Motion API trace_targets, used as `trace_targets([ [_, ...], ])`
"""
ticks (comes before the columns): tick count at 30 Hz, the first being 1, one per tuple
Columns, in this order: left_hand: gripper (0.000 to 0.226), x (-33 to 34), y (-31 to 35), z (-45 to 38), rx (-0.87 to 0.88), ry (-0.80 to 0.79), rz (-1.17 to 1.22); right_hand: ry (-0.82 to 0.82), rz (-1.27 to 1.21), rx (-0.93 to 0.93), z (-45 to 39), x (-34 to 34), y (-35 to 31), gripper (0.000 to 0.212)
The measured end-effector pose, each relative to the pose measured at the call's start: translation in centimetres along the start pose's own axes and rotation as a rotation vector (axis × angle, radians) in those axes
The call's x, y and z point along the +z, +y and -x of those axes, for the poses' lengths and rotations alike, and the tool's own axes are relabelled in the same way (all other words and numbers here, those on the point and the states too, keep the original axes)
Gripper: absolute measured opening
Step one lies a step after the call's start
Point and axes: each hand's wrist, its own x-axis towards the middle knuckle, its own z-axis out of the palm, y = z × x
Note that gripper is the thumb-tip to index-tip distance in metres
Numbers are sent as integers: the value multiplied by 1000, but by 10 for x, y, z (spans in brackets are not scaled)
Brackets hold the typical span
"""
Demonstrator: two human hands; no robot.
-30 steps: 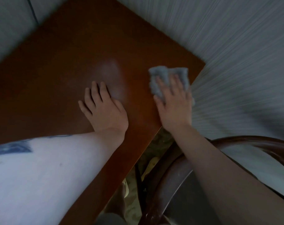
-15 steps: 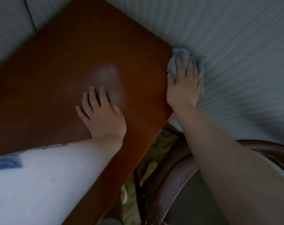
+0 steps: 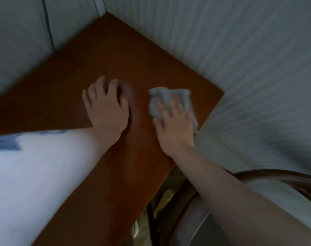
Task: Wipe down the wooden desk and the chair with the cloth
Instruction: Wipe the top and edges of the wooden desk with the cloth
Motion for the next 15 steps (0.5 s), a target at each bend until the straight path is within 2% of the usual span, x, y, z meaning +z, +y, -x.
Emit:
trace_targets([
  [2,49,10,0,-8,87,-34,-13,-114,3,-335,-19,-4,-13,54],
  [4,51,16,-1,-11,93,-54,-4,-174,15,-450,-56,-13,-3,53],
  [6,51,15,-3,-11,64,-53,8,-67,11,-309,-80,-17,17,54],
  [8,51,15,-1,-11,59,-63,-7,152,7,3,-77,-13,32,55],
  [10,51,16,0,-11,63,-67,-8,244,13,226,-56,-2,18,56],
  [12,51,17,0,-10,71,-49,-1,196,-3,191,-44,7,-12,57],
  [15,53,17,0,-12,61,-68,2,52,16,-181,-82,-1,-38,54],
])
